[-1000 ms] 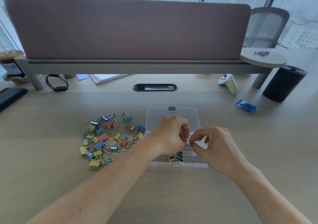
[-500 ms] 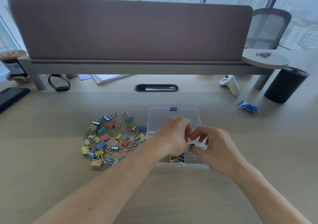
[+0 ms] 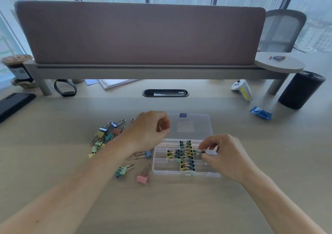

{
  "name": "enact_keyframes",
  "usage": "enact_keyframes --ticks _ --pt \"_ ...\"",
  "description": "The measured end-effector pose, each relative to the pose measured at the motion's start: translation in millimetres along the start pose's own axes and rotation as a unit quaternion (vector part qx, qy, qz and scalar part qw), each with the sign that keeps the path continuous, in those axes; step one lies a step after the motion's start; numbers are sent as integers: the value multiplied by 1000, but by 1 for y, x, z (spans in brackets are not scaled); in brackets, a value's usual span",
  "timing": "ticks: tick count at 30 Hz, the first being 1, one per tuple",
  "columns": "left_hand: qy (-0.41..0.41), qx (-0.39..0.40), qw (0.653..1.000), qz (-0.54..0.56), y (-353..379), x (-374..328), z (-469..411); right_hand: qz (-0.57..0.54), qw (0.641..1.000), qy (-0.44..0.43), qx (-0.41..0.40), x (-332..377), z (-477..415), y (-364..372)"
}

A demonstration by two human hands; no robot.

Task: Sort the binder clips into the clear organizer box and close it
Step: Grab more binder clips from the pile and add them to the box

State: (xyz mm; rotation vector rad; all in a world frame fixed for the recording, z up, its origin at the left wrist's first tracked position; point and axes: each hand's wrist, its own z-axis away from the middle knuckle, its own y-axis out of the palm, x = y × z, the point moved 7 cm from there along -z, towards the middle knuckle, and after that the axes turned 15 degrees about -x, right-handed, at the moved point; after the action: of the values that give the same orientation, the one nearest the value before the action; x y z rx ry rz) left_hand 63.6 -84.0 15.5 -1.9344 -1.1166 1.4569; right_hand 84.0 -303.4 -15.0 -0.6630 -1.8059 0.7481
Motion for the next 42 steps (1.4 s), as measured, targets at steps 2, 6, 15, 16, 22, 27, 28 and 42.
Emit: enact_keyframes --ticks 2,6,15,16,22,27,28,42 --pt "-16 -31 997 -69 -22 25 -1 -1 1000 -1 -1 1 1 0" --pt "-68 -48 968 -237 -67 74 -1 -9 1000 -4 -10 0 2 0" --pt "-151 133 924 -325 -89 123 22 -9 1000 -12 -17 -2 1 2" --pt "-153 136 924 -322 -86 124 23 -9 1000 -12 -17 -2 1 2" --pt "-159 123 930 -306 -77 126 24 -12 1000 -15 -21 -2 2 2" --pt "-160 120 944 -262 -77 118 25 -14 1000 -14 -21 -2 2 2" --pt "-159 118 946 -258 -77 118 25 -14 1000 -14 -19 -2 2 2" --pt "-71 -6 988 -135 -84 63 10 -4 1000 -25 -3 -5 1 3"
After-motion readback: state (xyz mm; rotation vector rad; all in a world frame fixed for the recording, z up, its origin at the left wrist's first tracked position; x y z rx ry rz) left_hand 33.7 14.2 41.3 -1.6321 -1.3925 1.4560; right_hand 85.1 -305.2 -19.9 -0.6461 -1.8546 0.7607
